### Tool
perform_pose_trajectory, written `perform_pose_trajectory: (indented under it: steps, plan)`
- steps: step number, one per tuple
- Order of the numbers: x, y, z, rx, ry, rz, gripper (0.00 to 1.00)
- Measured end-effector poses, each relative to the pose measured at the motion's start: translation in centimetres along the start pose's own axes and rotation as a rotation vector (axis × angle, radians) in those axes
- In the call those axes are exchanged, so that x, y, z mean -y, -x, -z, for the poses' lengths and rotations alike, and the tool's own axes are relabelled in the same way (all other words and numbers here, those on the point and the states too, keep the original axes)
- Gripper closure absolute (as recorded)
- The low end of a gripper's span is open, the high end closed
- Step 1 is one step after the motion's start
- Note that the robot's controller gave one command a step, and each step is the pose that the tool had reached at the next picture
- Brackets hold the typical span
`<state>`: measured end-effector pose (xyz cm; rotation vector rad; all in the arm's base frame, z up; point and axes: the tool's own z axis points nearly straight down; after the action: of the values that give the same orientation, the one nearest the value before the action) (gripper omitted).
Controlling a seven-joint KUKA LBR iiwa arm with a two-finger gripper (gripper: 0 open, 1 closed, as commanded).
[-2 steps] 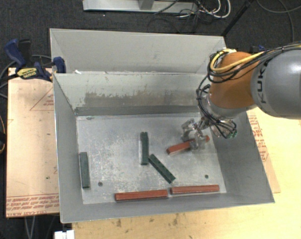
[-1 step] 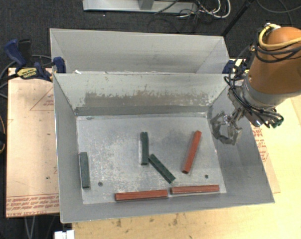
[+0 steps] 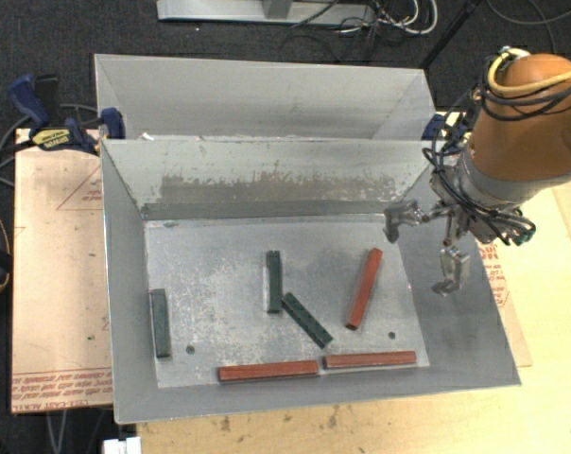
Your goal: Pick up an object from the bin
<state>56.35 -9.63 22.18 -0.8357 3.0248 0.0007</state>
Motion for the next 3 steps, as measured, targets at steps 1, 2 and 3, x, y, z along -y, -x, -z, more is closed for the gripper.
perform_pose_trajectory:
  steps: [1,2,3]
  plan:
    - [-1.2,2.5,-10.5,-0.006,0.006,-0.088,0.00]
    - [0.3,5.2,-15.3,-0.001,0.002,0.208,0.00]
    - [0.4,5.2,-15.1,0.001,0.000,0.207,1.00]
